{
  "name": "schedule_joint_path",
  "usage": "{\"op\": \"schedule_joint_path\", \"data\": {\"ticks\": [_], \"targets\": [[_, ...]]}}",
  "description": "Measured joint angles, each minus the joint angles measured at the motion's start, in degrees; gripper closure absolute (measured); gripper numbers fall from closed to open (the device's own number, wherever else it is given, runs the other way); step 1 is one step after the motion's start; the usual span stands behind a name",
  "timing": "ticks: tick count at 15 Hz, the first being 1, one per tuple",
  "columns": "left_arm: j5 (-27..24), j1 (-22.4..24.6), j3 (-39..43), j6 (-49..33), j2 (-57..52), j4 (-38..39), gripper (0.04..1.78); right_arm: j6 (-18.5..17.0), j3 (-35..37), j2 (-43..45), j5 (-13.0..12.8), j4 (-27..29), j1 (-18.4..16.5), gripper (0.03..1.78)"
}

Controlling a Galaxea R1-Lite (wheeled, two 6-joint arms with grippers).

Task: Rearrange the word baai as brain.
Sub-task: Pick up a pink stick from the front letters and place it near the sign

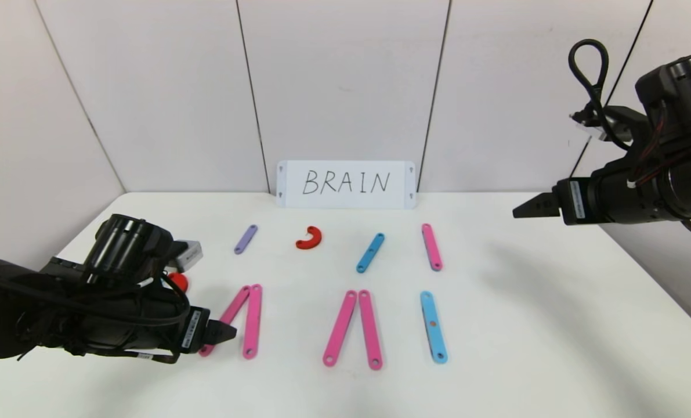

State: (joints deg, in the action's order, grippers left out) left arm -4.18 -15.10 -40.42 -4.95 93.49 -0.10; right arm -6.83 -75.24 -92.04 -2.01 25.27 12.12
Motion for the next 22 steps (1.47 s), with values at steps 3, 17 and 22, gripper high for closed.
{"op": "schedule_joint_path", "data": {"ticks": [3, 17, 22], "targets": [[1.7, 0.1, 0.0, 2.7, 1.1, 0.1, 0.08, 0.0, 0.0, 0.0, 0.0, 0.0, 0.0, 0.07], [1.8, 0.2, -0.6, 7.6, 6.0, 6.7, 0.08, 0.0, -0.1, 0.1, 0.3, -0.1, -1.0, 0.07], [1.8, 0.2, -0.7, 7.6, 7.3, 7.4, 0.08, 0.1, -0.1, 0.1, 0.3, -0.1, -1.1, 0.07]]}}
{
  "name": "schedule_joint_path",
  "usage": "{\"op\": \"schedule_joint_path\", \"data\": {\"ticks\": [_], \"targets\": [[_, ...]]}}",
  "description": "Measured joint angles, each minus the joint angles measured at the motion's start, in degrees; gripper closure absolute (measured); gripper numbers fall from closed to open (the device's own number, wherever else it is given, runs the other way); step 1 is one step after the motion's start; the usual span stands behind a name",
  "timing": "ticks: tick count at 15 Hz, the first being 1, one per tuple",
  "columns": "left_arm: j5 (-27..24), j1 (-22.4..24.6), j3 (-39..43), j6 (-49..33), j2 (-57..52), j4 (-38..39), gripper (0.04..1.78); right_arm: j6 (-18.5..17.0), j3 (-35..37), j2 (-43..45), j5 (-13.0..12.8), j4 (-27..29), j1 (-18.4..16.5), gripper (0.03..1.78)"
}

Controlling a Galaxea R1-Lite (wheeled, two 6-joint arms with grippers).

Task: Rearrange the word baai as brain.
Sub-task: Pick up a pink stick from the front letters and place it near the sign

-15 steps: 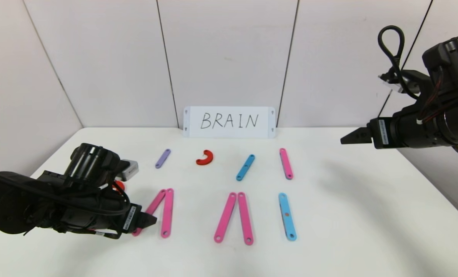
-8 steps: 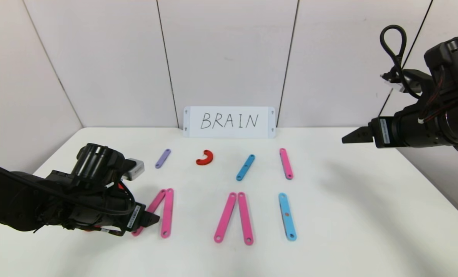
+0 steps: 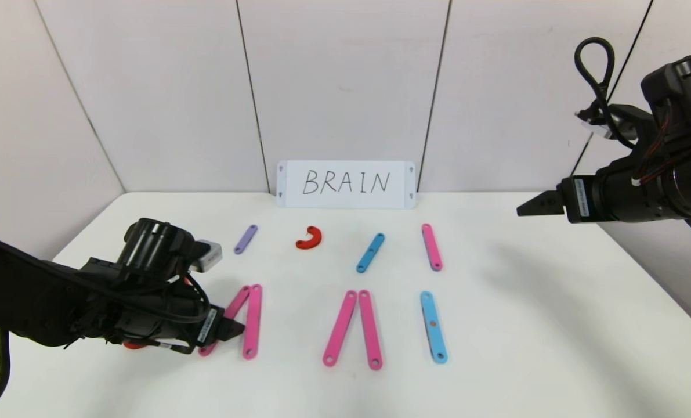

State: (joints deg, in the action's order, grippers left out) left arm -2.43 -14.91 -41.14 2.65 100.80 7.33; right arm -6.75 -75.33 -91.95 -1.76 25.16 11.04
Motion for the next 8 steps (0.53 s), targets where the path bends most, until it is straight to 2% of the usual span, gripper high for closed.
{"op": "schedule_joint_path", "data": {"ticks": [4, 6, 8], "targets": [[0.0, 0.1, 0.0, 0.0, 0.5, 0.0, 0.14, 0.0, 0.0, 0.0, 0.0, 0.0, 0.0, 0.07], [0.0, 0.1, -0.1, 0.0, 0.5, 0.0, 0.30, 0.0, 0.0, 0.0, 0.0, 0.0, 0.0, 0.07], [0.1, 0.0, -0.1, 0.0, 0.6, 0.0, 0.58, 0.0, 0.0, 0.0, 0.0, 0.0, 0.0, 0.07]]}}
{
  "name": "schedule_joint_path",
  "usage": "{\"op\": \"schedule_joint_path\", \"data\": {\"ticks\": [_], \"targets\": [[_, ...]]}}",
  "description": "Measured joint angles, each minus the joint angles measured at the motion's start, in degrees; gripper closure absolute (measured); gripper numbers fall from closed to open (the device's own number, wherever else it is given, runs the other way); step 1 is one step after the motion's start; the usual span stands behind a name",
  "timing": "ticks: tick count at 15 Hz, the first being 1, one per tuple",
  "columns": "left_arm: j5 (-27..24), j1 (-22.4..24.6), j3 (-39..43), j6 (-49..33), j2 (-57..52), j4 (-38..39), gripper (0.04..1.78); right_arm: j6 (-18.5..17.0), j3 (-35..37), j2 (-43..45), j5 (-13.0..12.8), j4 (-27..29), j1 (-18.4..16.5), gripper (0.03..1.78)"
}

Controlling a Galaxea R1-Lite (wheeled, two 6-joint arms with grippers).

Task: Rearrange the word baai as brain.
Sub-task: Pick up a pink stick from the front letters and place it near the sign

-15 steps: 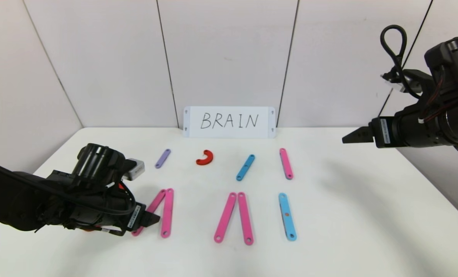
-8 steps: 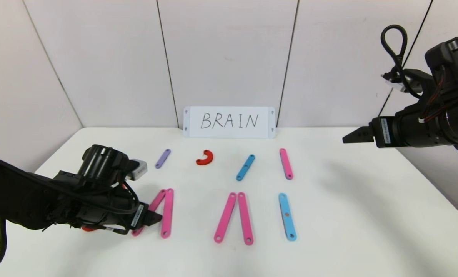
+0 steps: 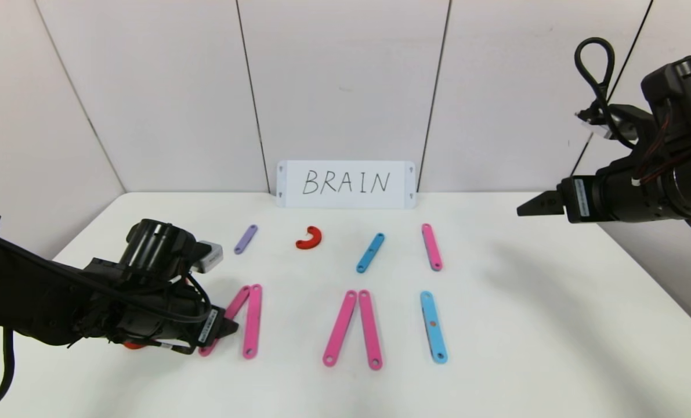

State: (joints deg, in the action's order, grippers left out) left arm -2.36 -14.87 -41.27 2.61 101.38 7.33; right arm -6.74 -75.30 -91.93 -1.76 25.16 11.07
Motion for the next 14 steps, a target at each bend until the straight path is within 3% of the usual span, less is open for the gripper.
{"op": "schedule_joint_path", "data": {"ticks": [3, 6, 14], "targets": [[0.0, -0.1, 0.2, 0.0, 0.0, 0.0, 1.14, 0.1, 0.0, 0.2, -0.1, 0.0, 0.0, 0.07], [0.1, -0.3, 0.5, -0.1, 0.1, 0.1, 1.52, 0.0, 0.1, 1.3, -0.1, 0.0, 0.0, 0.07], [0.4, 0.9, -2.9, -1.2, -0.4, 2.4, 1.55, 0.0, 0.1, 2.0, 0.0, 0.0, 0.0, 0.07]]}}
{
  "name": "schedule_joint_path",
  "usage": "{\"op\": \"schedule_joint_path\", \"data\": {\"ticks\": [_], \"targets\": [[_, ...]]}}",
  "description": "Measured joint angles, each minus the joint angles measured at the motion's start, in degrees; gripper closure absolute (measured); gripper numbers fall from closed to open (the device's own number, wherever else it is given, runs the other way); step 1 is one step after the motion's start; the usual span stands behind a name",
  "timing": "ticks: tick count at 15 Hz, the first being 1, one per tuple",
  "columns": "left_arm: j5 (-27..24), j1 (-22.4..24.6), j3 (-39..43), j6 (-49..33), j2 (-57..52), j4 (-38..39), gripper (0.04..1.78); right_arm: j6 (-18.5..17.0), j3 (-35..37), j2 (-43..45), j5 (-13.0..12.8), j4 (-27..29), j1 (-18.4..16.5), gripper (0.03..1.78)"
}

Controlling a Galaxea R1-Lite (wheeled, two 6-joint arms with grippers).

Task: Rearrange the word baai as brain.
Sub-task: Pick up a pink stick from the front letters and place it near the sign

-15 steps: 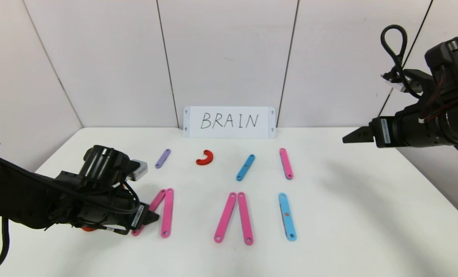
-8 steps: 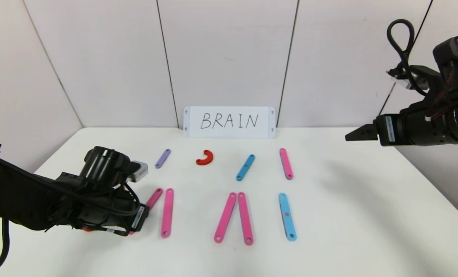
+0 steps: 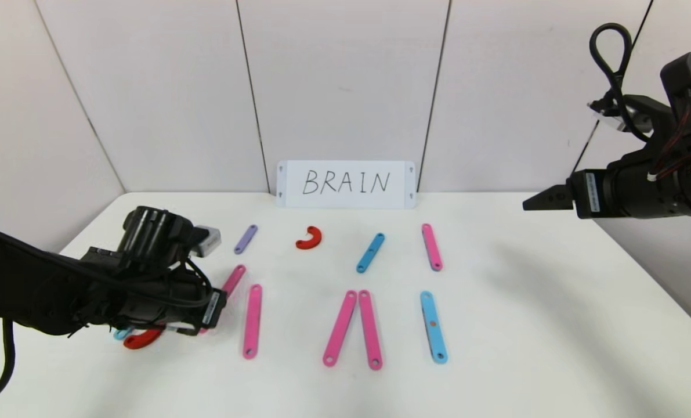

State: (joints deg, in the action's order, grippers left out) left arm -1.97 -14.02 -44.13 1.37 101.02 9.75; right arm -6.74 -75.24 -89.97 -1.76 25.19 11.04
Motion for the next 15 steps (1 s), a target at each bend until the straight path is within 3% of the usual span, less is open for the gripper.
{"op": "schedule_joint_path", "data": {"ticks": [6, 11, 15], "targets": [[7.2, 2.9, -10.8, -0.2, -0.3, 0.6, 1.55, 0.3, 0.1, -0.1, 0.1, 0.0, 0.0, 0.07], [6.2, 7.7, -16.0, -0.1, 3.9, 0.9, 1.55, 0.6, 0.5, -0.3, 0.2, 0.0, 0.2, 0.07], [-0.4, 12.5, -22.7, -0.6, 9.6, -0.1, 1.55, 0.8, 0.9, -0.4, 0.1, -0.5, 0.5, 0.07]]}}
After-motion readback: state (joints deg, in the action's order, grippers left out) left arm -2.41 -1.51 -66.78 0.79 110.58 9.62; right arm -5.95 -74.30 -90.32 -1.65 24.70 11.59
